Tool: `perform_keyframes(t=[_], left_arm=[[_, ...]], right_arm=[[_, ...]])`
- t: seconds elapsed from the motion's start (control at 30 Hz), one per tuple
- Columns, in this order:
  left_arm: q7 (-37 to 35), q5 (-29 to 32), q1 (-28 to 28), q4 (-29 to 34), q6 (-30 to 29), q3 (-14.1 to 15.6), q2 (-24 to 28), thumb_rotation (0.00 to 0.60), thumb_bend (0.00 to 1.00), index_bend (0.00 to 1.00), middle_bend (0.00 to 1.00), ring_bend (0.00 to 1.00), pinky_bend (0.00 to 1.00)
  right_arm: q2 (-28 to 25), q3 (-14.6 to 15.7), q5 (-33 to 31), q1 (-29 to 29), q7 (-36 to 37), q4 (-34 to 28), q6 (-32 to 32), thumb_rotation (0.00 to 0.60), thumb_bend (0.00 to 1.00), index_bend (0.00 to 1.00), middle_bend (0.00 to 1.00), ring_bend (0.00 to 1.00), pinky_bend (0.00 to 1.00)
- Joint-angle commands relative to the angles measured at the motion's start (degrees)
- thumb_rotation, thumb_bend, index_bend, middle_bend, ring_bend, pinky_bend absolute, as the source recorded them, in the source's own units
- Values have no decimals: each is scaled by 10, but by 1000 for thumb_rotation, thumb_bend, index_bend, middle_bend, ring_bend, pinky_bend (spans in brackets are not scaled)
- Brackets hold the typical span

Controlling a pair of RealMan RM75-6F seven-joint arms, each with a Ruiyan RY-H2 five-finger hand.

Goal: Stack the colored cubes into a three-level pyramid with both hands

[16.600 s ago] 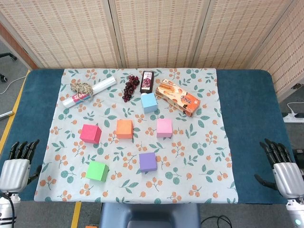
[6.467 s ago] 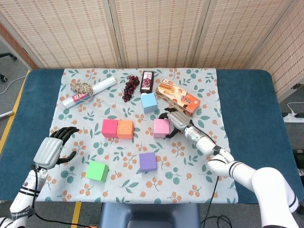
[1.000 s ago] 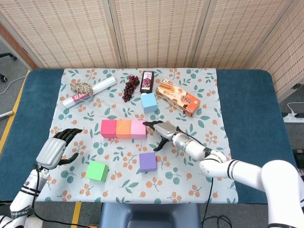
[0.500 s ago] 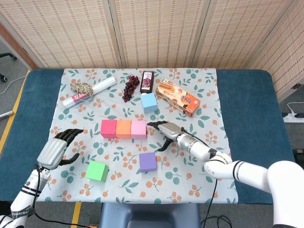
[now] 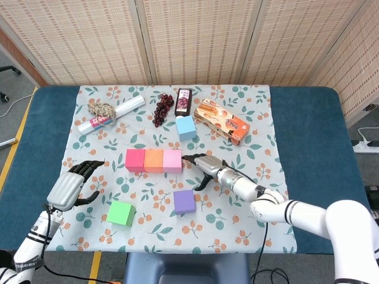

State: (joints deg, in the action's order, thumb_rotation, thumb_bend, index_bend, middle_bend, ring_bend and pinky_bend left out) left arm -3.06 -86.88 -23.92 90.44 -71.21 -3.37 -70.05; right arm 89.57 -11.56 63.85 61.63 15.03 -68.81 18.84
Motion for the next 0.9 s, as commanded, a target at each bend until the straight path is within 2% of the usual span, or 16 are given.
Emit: perform_keyframes(t=[0.03, 0.43, 0.6, 0.73, 0.9], left_arm=[[-1, 0, 0, 0, -1, 0, 0, 600, 309, 134, 169, 149, 272], [-6, -2, 3, -4, -5, 1, 1, 600, 310, 131, 169, 150, 272], [-12, -6, 6, -7, -13, 0, 2, 600, 311, 130, 169, 150, 272], [-16, -6, 9, -7, -21, -2, 2, 600, 312, 130, 169, 150, 271], [-15, -2, 14, -3, -29, -4, 2, 600, 311, 130, 169, 149, 272]], right_arm=[[3, -1, 1, 1, 1, 1, -1, 600, 63, 0, 67, 0, 0], [1, 2, 4, 1, -8, 4, 3, 600, 63, 0, 67, 0, 0], [-49, 2, 1, -15, -20, -44, 30, 600, 64, 0, 67, 0, 0], [-95, -10, -8, -18, -38, -76, 60, 600, 63, 0, 67, 0, 0], [-91, -20, -24, 20, -68, -30, 43, 600, 78, 0, 67, 0, 0]])
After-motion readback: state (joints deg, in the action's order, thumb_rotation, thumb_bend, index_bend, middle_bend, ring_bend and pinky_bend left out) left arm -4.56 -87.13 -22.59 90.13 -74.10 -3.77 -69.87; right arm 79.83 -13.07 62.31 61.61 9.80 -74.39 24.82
